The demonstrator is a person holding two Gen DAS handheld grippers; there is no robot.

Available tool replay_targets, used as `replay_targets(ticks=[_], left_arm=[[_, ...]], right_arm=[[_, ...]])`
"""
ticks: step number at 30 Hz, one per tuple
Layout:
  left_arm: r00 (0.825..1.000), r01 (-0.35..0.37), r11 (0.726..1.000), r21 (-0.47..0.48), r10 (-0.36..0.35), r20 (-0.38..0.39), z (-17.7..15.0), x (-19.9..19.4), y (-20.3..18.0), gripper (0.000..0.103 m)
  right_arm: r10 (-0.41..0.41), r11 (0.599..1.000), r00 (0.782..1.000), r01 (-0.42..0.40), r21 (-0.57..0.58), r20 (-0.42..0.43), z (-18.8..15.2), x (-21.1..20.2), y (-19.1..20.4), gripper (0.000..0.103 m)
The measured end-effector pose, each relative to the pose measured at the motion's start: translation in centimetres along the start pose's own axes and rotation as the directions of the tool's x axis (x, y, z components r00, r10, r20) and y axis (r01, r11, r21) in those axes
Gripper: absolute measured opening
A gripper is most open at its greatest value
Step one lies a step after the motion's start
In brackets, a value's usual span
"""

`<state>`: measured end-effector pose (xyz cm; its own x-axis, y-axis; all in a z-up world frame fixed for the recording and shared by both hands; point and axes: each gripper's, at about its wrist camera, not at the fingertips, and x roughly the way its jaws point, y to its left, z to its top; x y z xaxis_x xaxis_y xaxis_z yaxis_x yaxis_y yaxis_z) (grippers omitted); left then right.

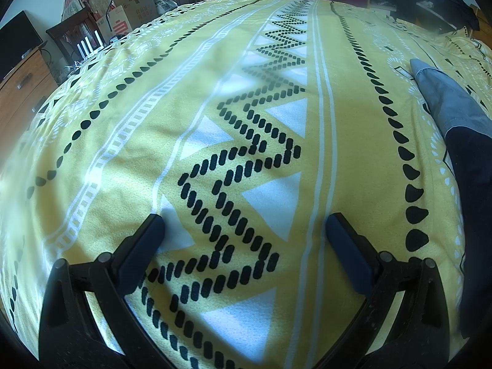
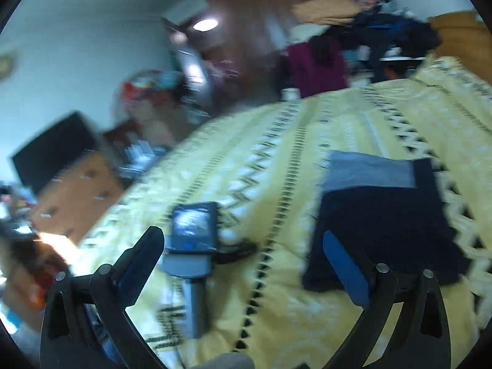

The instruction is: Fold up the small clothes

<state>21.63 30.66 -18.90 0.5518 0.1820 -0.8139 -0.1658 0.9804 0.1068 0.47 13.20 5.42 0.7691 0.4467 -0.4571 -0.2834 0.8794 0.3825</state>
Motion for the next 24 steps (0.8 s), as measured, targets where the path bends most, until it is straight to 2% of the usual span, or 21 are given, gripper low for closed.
replay_targets(ticks=[2, 5, 7, 9, 11, 14, 17, 19, 22, 24], left_arm=[[1.000, 0.000, 1.000, 0.000, 0.000, 0.000, 0.0, 0.0, 0.0, 0.103], [1.000, 0.000, 1.000, 0.000, 0.000, 0.000, 0.0, 0.0, 0.0, 0.103], [1.000, 0.000, 1.000, 0.000, 0.000, 0.000, 0.0, 0.0, 0.0, 0.103], [1.000, 0.000, 1.000, 0.000, 0.000, 0.000, 0.0, 0.0, 0.0, 0.103], [1.000, 0.000, 1.000, 0.000, 0.000, 0.000, 0.0, 0.0, 0.0, 0.103], [1.000, 0.000, 1.000, 0.000, 0.000, 0.000, 0.0, 0.0, 0.0, 0.103], [1.000, 0.000, 1.000, 0.000, 0.000, 0.000, 0.0, 0.0, 0.0, 0.103], [1.000, 0.000, 1.000, 0.000, 0.000, 0.000, 0.0, 0.0, 0.0, 0.103], [1.000, 0.000, 1.000, 0.000, 0.000, 0.000, 0.0, 0.0, 0.0, 0.103], [1.000, 0.000, 1.000, 0.000, 0.000, 0.000, 0.0, 0.0, 0.0, 0.103]], right_arm=[[-0.028, 0.999, 0.997, 0.030, -0.035, 0.075, 0.6, -0.8, 0.4, 0.103], [-0.027, 0.998, 0.989, 0.034, -0.045, 0.144, 2.1, -1.4, 0.7, 0.103], [-0.019, 0.998, 0.984, 0.030, -0.058, 0.174, 3.3, -1.7, 0.8, 0.103], [-0.053, 0.992, 0.979, 0.074, -0.101, 0.196, 4.6, -2.4, 0.6, 0.103], [-0.052, 0.991, 0.976, 0.077, -0.114, 0.211, 5.4, -3.0, 0.1, 0.103], [-0.088, 0.993, 0.985, 0.098, -0.066, 0.146, 6.7, -2.9, -2.0, 0.103], [-0.046, 0.997, 0.999, 0.044, 0.067, 0.025, 6.7, -1.5, -3.7, 0.103], [-0.018, 0.993, 0.998, 0.025, 0.117, -0.060, 6.3, -0.3, -3.7, 0.103], [0.066, 0.986, 0.992, -0.048, 0.159, -0.107, 5.5, 0.4, -3.5, 0.103], [0.034, 0.992, 0.992, -0.018, 0.124, -0.121, 5.1, 0.5, -3.2, 0.103]])
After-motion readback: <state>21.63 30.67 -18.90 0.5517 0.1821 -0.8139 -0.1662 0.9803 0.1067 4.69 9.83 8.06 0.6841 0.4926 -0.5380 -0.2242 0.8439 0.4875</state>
